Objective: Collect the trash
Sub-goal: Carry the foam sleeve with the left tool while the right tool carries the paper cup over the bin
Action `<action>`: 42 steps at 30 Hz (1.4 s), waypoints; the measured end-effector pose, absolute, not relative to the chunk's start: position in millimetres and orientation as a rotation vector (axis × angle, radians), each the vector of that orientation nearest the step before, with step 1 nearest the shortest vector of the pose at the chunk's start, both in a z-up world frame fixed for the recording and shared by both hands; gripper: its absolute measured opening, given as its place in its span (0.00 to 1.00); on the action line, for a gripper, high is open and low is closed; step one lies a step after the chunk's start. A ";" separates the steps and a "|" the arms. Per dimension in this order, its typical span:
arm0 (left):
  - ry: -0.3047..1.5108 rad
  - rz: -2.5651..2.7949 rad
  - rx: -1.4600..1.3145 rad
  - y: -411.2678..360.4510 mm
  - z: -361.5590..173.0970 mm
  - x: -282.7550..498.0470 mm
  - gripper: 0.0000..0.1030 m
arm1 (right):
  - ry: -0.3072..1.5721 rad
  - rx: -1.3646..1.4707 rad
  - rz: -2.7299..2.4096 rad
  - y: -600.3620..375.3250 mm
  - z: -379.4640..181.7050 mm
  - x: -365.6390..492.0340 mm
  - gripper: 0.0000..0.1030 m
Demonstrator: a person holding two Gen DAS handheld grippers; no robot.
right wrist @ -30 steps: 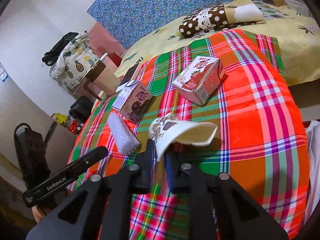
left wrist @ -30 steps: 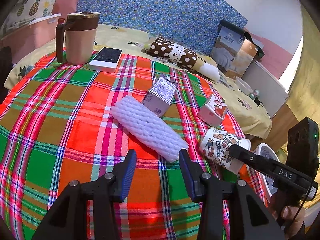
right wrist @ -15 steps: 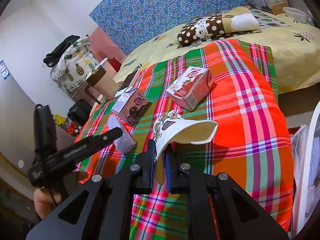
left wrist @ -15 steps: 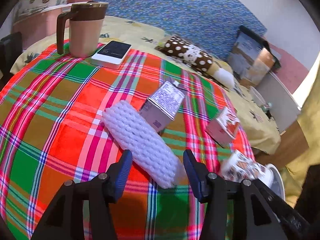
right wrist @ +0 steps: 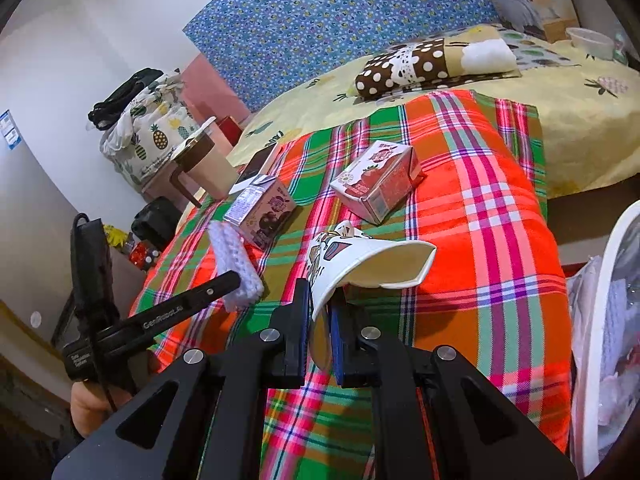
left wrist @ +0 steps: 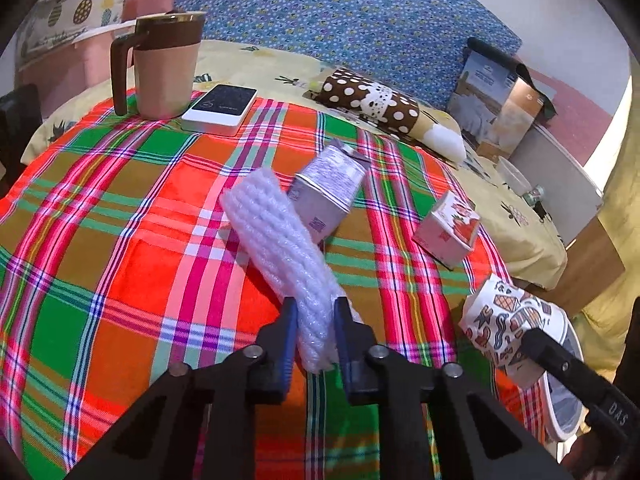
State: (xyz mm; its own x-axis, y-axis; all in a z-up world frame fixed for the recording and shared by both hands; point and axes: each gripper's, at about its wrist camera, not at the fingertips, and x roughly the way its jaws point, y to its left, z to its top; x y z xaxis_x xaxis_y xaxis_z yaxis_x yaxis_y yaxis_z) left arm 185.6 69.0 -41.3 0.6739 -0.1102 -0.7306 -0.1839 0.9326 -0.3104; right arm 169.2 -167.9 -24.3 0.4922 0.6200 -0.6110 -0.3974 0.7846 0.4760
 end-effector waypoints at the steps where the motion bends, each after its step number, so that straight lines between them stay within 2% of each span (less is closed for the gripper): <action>1: 0.833 0.039 -0.370 67.8 -39.7 182.8 0.15 | 0.851 0.278 0.622 -168.6 -23.4 167.2 0.11; 17: 0.760 -0.118 -0.206 24.2 -10.1 123.3 0.13 | 0.781 0.169 0.561 -174.8 -7.1 139.2 0.11; 42: 0.741 -0.313 -0.110 -68.3 10.4 106.7 0.13 | 0.727 0.217 0.440 -231.3 2.4 111.7 0.11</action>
